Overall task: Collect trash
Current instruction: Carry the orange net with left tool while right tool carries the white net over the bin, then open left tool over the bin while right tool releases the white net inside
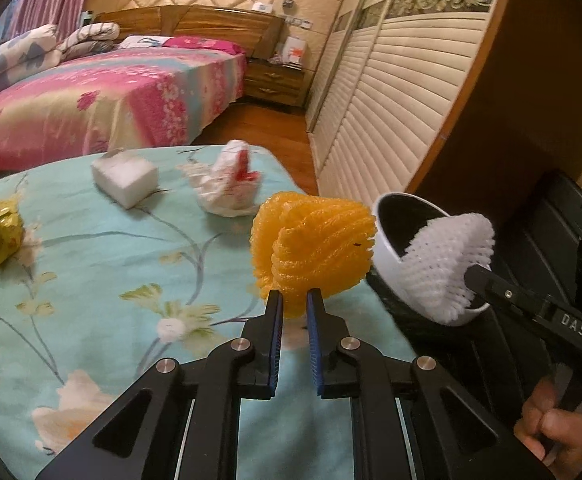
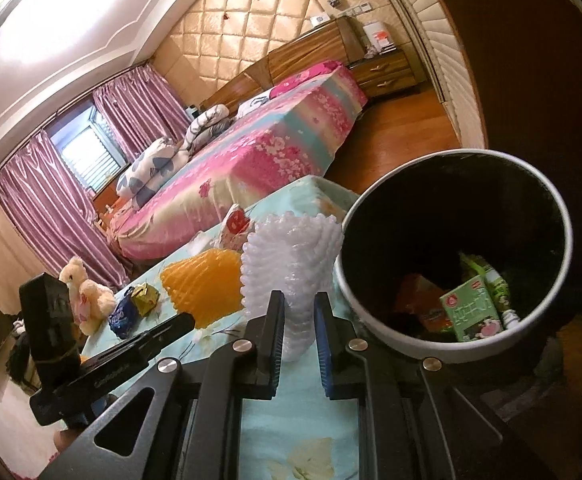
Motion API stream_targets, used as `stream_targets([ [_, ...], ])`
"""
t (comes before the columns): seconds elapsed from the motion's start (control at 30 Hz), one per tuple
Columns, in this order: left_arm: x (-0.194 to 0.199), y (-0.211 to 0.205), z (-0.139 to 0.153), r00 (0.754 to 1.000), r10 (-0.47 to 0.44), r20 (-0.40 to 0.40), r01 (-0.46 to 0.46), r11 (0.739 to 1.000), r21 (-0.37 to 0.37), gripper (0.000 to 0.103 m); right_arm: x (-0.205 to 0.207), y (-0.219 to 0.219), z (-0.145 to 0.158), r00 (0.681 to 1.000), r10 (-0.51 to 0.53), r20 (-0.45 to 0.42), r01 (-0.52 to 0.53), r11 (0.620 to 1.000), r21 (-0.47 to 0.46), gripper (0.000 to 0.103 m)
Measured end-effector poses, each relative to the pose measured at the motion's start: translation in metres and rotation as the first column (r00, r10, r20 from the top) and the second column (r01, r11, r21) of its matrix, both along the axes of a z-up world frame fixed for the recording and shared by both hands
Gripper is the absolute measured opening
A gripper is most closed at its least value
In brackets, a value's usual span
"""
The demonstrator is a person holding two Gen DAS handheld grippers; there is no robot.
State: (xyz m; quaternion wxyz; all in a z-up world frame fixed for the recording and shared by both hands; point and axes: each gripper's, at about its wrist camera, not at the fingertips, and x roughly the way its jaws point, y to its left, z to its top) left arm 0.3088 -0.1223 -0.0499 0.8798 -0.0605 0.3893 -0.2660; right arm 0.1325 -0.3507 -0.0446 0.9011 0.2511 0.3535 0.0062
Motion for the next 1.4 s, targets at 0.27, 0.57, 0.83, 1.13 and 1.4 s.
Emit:
stream_targets([
  [0.27,-0.002,-0.029,0.007,0.998,-0.063,0.018,0.063,0.998,0.001,0.010,-0.014,-0.030,0.001,0.997,-0.075,0.006,0.075,0.997,-0.014,0.015],
  [0.57,0.004,-0.056,0.011,0.992,-0.116,0.043,0.116,0.993,0.014,0.011,-0.019,-0.062,-0.001,0.989,-0.150,-0.005,0.149,0.988,-0.041,0.015],
  [0.83,0.010,-0.086,0.007,0.989,-0.144,0.038,0.142,0.989,0.049,0.011,-0.014,-0.076,-0.005,0.986,-0.166,-0.029,0.164,0.985,-0.055,0.015],
  [1.13,0.015,-0.116,0.005,0.985,-0.173,0.029,0.170,0.982,0.087,0.011,-0.009,-0.086,-0.008,0.983,-0.178,-0.047,0.175,0.983,-0.057,0.015],
  [1.4,0.021,-0.129,0.000,0.983,-0.182,0.015,0.180,0.979,0.099,0.011,-0.007,-0.088,-0.010,0.981,-0.183,-0.062,0.179,0.982,-0.066,0.015],
])
